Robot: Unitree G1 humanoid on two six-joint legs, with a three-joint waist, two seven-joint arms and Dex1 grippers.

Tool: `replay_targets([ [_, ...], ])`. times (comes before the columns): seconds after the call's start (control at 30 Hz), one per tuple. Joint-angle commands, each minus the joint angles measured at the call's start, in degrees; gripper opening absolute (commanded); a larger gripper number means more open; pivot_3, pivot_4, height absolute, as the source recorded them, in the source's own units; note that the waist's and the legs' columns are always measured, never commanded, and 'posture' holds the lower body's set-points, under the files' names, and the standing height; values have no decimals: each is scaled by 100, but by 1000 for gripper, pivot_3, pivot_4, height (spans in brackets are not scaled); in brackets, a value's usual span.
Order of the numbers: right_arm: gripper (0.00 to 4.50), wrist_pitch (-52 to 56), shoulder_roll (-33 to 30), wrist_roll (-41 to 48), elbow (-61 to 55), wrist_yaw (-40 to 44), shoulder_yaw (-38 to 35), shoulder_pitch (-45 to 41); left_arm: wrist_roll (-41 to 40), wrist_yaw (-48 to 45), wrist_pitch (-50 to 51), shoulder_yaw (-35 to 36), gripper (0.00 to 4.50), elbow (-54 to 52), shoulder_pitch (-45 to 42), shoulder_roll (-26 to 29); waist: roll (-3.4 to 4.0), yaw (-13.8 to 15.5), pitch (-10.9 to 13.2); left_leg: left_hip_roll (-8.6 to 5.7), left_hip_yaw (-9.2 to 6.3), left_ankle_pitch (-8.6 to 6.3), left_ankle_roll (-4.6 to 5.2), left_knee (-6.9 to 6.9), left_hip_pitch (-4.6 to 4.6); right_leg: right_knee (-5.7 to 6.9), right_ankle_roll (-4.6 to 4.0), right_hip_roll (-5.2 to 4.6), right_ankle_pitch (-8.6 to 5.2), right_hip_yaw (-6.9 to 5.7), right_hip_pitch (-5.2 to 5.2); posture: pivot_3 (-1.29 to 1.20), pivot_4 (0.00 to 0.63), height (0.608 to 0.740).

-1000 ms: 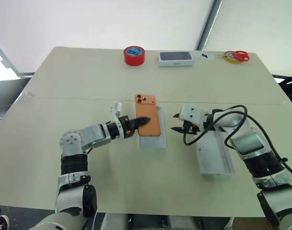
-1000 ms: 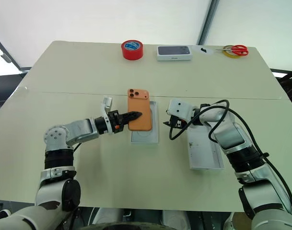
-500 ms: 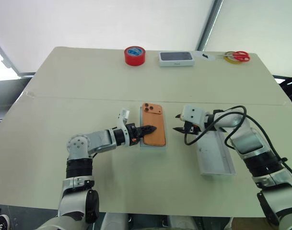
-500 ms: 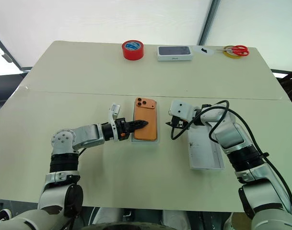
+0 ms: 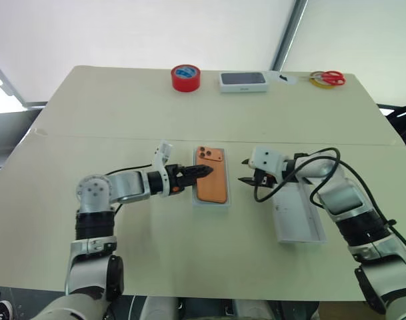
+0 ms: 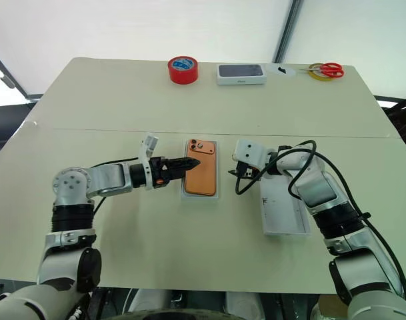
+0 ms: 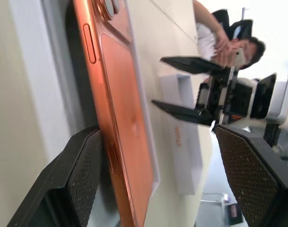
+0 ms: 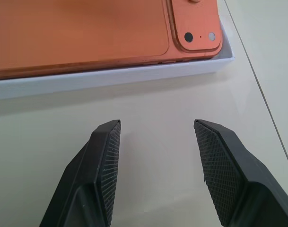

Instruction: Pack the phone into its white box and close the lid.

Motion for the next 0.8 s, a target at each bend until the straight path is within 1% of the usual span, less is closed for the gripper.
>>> replay_targets([
  [0.03, 2587, -100, 41, -31, -16, -41, -47, -143, -314, -9, 210, 102, 3833, -345, -75, 181, 0, 15, 0, 0, 0, 0, 0, 0, 0, 0, 0, -1, 0, 0, 0, 0, 150, 740],
  [0.1, 2587, -97, 71, -45, -19, -55, -42, -134, -347, 9, 263, 106, 3833, -494, -49, 332, 0, 17, 0, 0, -1, 0, 0, 2, -1, 0, 0, -2, 0, 0, 2, 0, 150, 740],
  [0.13, 2587, -99, 91, -57, -22, -70, -36, -128, -173, -9, 190, 64, 3833, -669, 6, 442, 0, 10, 0, 0, -1, 0, 0, 4, -1, 0, 0, -2, 0, 0, 2, 0, 150, 740],
  [0.23, 2587, -67, 137, -37, -40, -68, -46, -111, 462, -303, -289, -78, 3833, -1176, 161, 758, 1, -2, 1, 0, -2, 0, -1, 0, -1, 0, 0, -2, 0, 0, 0, 0, 150, 740],
  [0.27, 2332, -57, 143, -36, -24, -88, -72, -112, 941, -527, -601, -348, 3603, -1423, 283, 1021, 1, -11, 1, 0, -2, 0, -1, -2, -1, 0, 0, -1, 0, 0, -1, 0, 150, 740],
  [0.3, 2024, 9, 154, -18, -1, -110, -115, -122, 1445, -756, -957, -634, 3302, -1618, 421, 1276, 3, -18, 2, 0, 0, 0, -1, -3, -1, 0, 0, -1, 0, 0, -2, 0, 150, 740],
  [0.33, 1704, -25, 142, -61, 49, -164, -137, -140, 2117, -1096, -1494, -1082, 2960, -1847, 606, 1634, 4, -20, 3, -1, 2, 0, -2, -6, -1, -1, 0, 0, 0, 1, -3, 0, 150, 740],
  [0.37, 1167, -115, 115, -159, 114, -240, -120, -162, 2799, -1433, -2094, -1547, 2448, -2040, 784, 1965, 7, -20, 4, -1, 4, 1, -3, -10, 0, -2, -1, 1, 0, 1, -4, 0, 150, 740],
  [0.43, 114, -268, 80, -309, 253, -342, -63, -204, 3646, -1817, -2976, -2043, 1408, -2161, 991, 2217, 14, -12, 8, -1, 7, 2, -6, -17, 1, -5, -2, 1, -1, 2, -6, 0, 150, 740],
  [0.47, 0, -343, 78, -364, 316, -366, -31, -219, 4115, -1979, -3427, -2323, 983, -2177, 1045, 2332, 16, 19, 10, -2, 9, 2, -6, -20, 1, -7, -3, 0, -1, 3, -6, 0, 150, 740],
  [0.5, 0, -474, 84, -449, 397, -416, 13, -230, 4665, -2217, -3983, -2687, 393, -2154, 1113, 2462, 15, 40, 11, -4, 8, 2, -6, -20, 0, -7, -3, -3, -1, 2, -6, 0, 150, 740],
  [0.53, 0, -563, 105, -520, 485, -442, 63, -241, 5213, -2422, -4490, -3055, 65, -2078, 1167, 2567, 15, 49, 11, -4, 8, 2, -5, -20, 0, -8, -3, -5, -1, 2, -6, 0, 150, 740],
  [0.57, 0, -668, 118, -605, 561, -460, 136, -238, 5531, -2604, -4797, -3305, 65, -1978, 1190, 2565, 15, 51, 11, -5, 8, 2, -5, -21, -1, -12, -4, -7, -1, 2, -5, 0, 150, 740],
  [0.63, 0, -768, 164, -684, 671, -457, 220, -219, 5745, -2835, -5035, -3468, 65, -1773, 1152, 2360, 17, 53, 10, -6, 9, 2, -5, -24, -1, -14, -5, -10, 0, 3, -5, 0, 150, 740],
  [0.73, 0, -875, 172, -747, 676, -326, 338, -186, 5974, -3167, -5015, -3679, 65, -1481, 931, 1986, 18, 77, 9, -5, 7, 2, -3, -28, -1, -12, -6, -12, 0, 4, -7, 0, 150, 740],
  [0.8, 0, -857, 165, -643, 541, -154, 311, -146, 5842, -3341, -4787, -3623, 65, -1286, 774, 1599, 19, 95, 9, -4, 7, 0, 1, -27, 0, -11, -5, -12, 0, 3, -6, 0, 150, 740],
])
